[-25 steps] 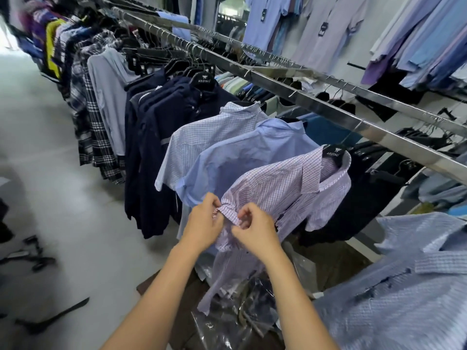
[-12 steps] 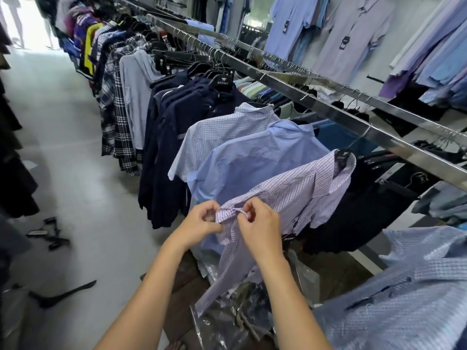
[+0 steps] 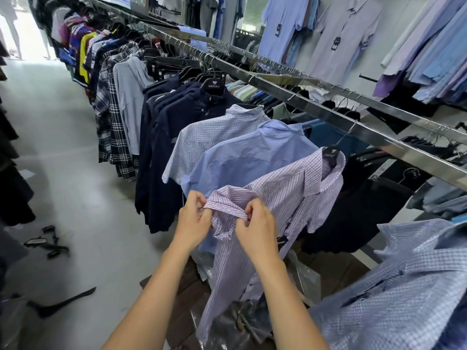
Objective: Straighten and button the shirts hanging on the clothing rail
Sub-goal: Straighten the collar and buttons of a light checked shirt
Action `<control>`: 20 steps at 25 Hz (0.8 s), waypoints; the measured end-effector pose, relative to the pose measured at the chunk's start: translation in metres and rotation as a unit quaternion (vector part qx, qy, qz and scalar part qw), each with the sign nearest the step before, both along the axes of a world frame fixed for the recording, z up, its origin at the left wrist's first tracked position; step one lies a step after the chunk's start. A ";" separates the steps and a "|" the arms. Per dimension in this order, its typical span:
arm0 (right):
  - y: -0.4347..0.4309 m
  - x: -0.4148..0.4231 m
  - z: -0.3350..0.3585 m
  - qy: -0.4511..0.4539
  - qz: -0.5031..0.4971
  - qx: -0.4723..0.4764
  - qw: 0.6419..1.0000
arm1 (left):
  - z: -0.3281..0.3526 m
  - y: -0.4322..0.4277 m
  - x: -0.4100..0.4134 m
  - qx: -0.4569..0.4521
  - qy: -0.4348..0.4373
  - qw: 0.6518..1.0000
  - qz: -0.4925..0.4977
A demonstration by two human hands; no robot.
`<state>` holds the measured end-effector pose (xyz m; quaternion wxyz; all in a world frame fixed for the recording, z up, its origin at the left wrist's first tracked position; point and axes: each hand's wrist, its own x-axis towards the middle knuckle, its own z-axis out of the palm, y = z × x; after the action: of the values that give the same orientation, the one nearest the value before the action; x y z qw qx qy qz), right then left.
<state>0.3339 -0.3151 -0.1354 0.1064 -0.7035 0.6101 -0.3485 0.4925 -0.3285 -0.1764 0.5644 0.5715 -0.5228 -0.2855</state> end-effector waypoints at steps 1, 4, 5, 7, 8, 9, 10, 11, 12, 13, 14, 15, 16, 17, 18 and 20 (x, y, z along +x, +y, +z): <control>0.000 -0.001 -0.003 0.006 -0.001 0.011 1.000 | -0.006 -0.002 0.002 0.019 0.001 1.000 -0.005; -0.002 0.000 -0.009 0.017 0.010 0.056 0.998 | -0.023 -0.006 0.009 0.141 0.063 0.986 -0.071; -0.003 0.002 -0.010 0.007 0.012 0.072 0.997 | -0.024 -0.006 0.008 0.178 0.112 0.973 -0.094; -0.005 0.006 -0.013 -0.019 0.019 0.097 0.995 | -0.024 -0.004 0.005 0.227 0.183 0.951 -0.108; -0.007 0.008 -0.014 -0.029 0.021 0.104 0.994 | -0.023 -0.003 0.005 0.231 0.196 0.946 -0.118; -0.009 0.009 -0.015 -0.037 0.023 0.109 0.993 | -0.023 -0.002 0.006 0.229 0.204 0.943 -0.130; -0.011 0.010 -0.015 -0.045 0.023 0.113 0.992 | -0.024 -0.001 0.009 0.222 0.217 0.938 -0.154; -0.013 0.011 -0.016 -0.051 0.024 0.116 0.992 | -0.030 0.000 0.012 0.212 0.227 0.932 -0.186; -0.015 0.013 -0.016 -0.058 0.027 0.121 0.991 | -0.036 0.001 0.014 0.202 0.247 0.924 -0.209; -0.016 0.016 -0.015 -0.065 0.032 0.123 0.990 | -0.043 0.000 0.016 0.197 0.262 0.922 -0.205; -0.017 0.019 -0.014 -0.070 0.034 0.123 0.989 | -0.050 0.001 0.016 0.191 0.279 0.924 -0.177; -0.018 0.021 -0.014 -0.072 0.035 0.120 0.990 | -0.053 0.000 0.016 0.185 0.291 0.931 -0.122; -0.019 0.023 -0.013 -0.073 0.033 0.113 0.990 | -0.056 -0.001 0.017 0.178 0.294 0.938 -0.051; -0.021 0.025 -0.013 -0.071 0.030 0.103 0.992 | -0.057 -0.005 0.019 0.170 0.282 0.944 0.015; -0.021 0.028 -0.013 -0.065 0.028 0.094 0.993 | -0.058 -0.009 0.023 0.164 0.270 0.947 0.061; -0.020 0.038 -0.014 -0.042 0.041 0.090 0.994 | -0.054 -0.017 0.031 0.171 0.261 0.948 0.070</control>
<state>0.3715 -0.3350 -0.1492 0.2088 -0.7000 0.6048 -0.3171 0.5231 -0.3454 -0.2303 0.5931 0.6003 -0.2595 -0.4696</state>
